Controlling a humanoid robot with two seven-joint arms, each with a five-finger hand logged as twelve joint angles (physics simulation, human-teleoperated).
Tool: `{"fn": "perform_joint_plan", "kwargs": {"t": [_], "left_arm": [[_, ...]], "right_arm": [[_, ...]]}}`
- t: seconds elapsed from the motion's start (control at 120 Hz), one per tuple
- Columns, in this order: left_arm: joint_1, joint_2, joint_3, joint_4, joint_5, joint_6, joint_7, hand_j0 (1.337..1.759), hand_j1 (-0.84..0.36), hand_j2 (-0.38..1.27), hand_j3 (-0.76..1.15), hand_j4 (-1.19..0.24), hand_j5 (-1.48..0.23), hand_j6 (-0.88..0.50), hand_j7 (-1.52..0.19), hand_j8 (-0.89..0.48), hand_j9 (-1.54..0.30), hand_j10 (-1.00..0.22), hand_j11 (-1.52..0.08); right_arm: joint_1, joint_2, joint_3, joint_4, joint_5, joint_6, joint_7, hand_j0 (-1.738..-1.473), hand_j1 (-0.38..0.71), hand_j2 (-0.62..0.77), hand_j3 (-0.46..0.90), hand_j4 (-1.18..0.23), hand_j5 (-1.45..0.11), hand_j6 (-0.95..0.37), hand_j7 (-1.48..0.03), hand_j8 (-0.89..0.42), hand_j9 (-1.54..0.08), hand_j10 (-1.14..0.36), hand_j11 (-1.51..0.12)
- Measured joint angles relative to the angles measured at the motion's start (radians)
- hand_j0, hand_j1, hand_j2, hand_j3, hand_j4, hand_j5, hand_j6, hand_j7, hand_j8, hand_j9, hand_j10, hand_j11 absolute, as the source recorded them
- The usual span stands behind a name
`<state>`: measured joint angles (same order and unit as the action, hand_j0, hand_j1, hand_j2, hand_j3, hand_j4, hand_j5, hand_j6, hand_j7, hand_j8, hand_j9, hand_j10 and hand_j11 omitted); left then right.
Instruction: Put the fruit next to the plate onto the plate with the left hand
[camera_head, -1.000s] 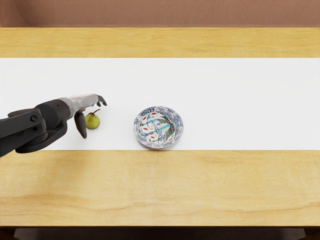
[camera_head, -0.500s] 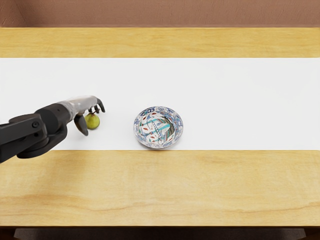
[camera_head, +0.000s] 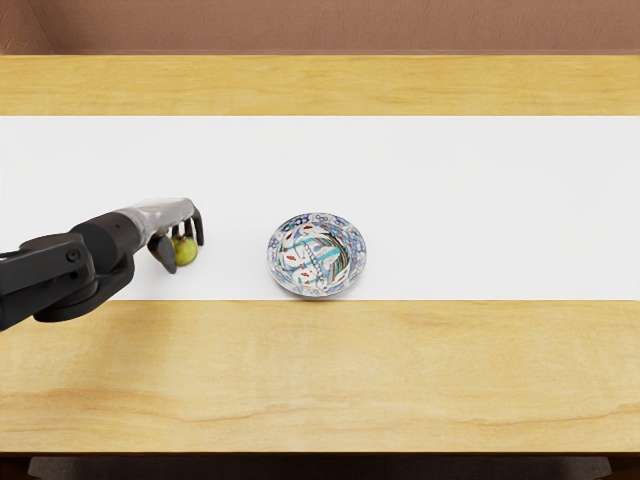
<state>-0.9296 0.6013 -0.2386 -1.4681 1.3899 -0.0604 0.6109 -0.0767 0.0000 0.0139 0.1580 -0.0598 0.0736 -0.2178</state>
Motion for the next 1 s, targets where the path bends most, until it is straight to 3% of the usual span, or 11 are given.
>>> {"fn": "perform_joint_plan", "kwargs": {"t": [0.533, 0.725, 1.0], "left_arm": [[-0.034, 0.005, -0.008, 0.001, -0.017, -0.027, 0.000, 1.656, -0.35, 0.49, 0.00, -0.69, -0.97, -0.43, -0.95, -0.49, -0.95, -0.72, -0.96], [-0.077, -0.016, -0.013, 0.000, -0.020, -0.035, 0.000, 1.656, -0.34, 0.45, 0.00, -0.69, -0.97, -0.43, -0.96, -0.48, -0.95, -0.72, -0.95], [-0.151, -0.063, -0.015, -0.012, -0.043, -0.066, 0.000, 1.656, -0.38, 0.53, 0.00, -0.69, -0.97, -0.43, -0.96, -0.48, -0.95, -0.72, -0.95]], "right_arm": [[0.000, 0.000, 0.000, 0.000, 0.000, 0.000, 0.000, -1.658, -0.35, 0.00, 0.00, 0.00, 0.00, 0.00, 0.00, 0.00, 0.00, 0.00, 0.00], [0.000, 0.000, 0.000, 0.000, 0.000, 0.000, 0.000, -1.658, -0.35, 0.00, 0.00, 0.00, 0.00, 0.00, 0.00, 0.00, 0.00, 0.00, 0.00], [0.000, 0.000, 0.000, 0.000, 0.000, 0.000, 0.000, -1.658, -0.35, 0.00, 0.00, 0.00, 0.00, 0.00, 0.00, 0.00, 0.00, 0.00, 0.00]]}}
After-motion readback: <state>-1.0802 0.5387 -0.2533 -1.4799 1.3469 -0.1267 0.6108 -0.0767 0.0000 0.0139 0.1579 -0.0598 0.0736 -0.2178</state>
